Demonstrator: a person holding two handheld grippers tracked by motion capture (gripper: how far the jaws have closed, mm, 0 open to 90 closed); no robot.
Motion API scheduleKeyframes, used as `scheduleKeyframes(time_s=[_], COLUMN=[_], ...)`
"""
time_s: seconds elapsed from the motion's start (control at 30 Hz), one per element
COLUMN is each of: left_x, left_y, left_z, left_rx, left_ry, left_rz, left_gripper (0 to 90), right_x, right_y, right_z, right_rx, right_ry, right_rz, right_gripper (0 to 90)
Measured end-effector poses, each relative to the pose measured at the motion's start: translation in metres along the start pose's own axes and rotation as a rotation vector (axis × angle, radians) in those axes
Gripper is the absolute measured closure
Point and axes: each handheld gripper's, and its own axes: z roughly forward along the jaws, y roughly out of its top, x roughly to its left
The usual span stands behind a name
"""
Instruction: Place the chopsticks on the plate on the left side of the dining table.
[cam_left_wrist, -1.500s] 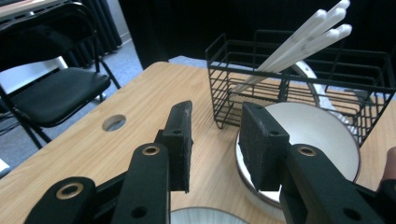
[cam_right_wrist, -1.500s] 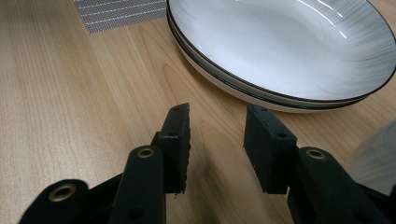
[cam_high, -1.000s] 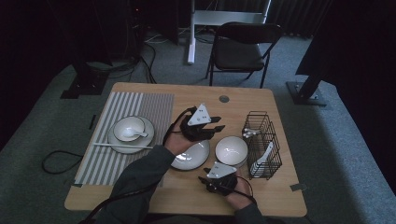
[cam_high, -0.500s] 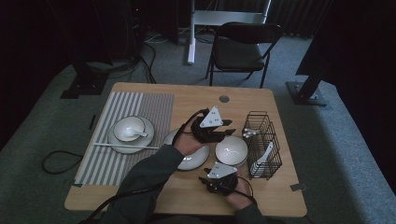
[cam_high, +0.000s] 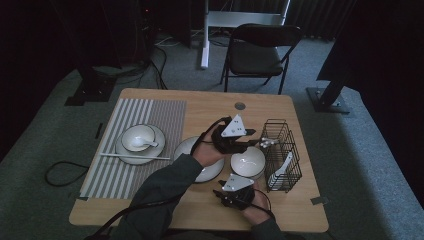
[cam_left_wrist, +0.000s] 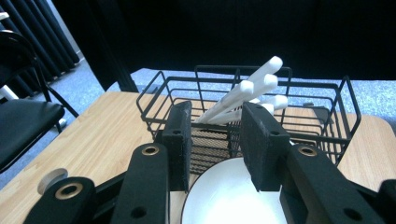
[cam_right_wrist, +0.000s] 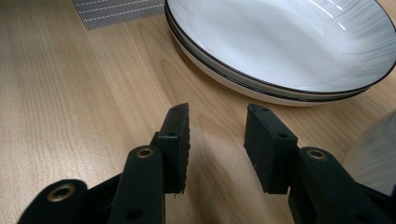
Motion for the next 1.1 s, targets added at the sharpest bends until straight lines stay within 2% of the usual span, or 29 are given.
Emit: scheduleKeyframes(time_s=[0.33,0.57,1.1], left_x=[-0.003,-0.002,0.004], left_y=[0.004,0.006,0.004], left_z=[0.004,0.008,0.025], left_rx=[0.000,0.007,0.022], left_ry=[-0.009,0.000,0.011], left_rz=[0.011,0.013,-0.009], left_gripper=[65.0,65.1,69.3], right_x=[0.000,0.000,0.000], right_y=[-0.001,-0.001,-0.001], right_z=[0.000,0.001,0.000], right_rx=[0.001,0.003,0.006], right_ry=[0.002,0.002,0.002], right_rz=[-0.002,0.000,0.001], right_gripper=[59.7,59.7,58.9])
